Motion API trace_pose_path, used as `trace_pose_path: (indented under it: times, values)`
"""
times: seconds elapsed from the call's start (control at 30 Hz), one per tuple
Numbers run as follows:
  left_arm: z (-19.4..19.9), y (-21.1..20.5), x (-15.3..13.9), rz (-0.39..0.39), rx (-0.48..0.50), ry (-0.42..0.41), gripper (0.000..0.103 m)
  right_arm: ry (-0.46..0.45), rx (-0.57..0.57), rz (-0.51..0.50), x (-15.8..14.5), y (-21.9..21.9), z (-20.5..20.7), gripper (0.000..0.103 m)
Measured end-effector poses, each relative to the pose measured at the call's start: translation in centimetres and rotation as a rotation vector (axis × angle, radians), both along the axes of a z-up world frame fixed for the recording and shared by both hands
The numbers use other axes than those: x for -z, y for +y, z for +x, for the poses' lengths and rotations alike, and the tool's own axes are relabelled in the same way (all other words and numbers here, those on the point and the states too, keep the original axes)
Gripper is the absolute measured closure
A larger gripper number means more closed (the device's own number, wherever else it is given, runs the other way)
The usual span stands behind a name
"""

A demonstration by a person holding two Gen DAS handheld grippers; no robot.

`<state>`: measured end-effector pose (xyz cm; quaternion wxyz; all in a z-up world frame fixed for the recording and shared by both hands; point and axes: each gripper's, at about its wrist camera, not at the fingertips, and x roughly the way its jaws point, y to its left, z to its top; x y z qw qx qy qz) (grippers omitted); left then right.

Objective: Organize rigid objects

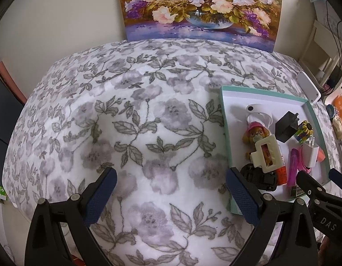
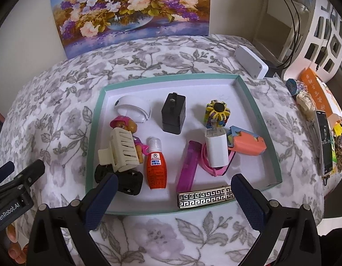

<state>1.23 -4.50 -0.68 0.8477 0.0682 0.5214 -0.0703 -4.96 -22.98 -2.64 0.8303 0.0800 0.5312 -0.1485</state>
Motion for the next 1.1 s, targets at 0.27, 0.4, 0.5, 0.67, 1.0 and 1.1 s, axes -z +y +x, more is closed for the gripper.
trace_pose_path:
  times: [0.27,0.4,0.5,0.67,1.0,1.1]
  values:
    - [0.02,0.13,0.08,0.006,-0.005,0.004,0.004,0.006,-0.001,-0.001,0.21,-0.01,0.17,0.0]
    - [0.04,0.17,0.14,0.008,-0.008,0.005,0.004,0.007,-0.003,-0.002,0.21,-0.02,0.17,0.0]
    - [0.07,0.19,0.21,0.011,-0.01,0.006,0.004,0.006,-0.003,-0.002,0.23,0.0,0.17,0.0]
    - [0.13,0.29,0.28,0.016,-0.013,0.007,0.004,0.007,-0.001,-0.002,0.25,0.06,0.2,0.0]
    - [0.2,0.33,0.41,0.025,-0.022,0.012,0.004,0.011,-0.006,-0.004,0.43,0.14,0.3,0.0]
    - [0.24,0.39,0.47,0.026,-0.024,0.015,0.004,0.011,-0.005,-0.004,0.44,0.16,0.27,0.0]
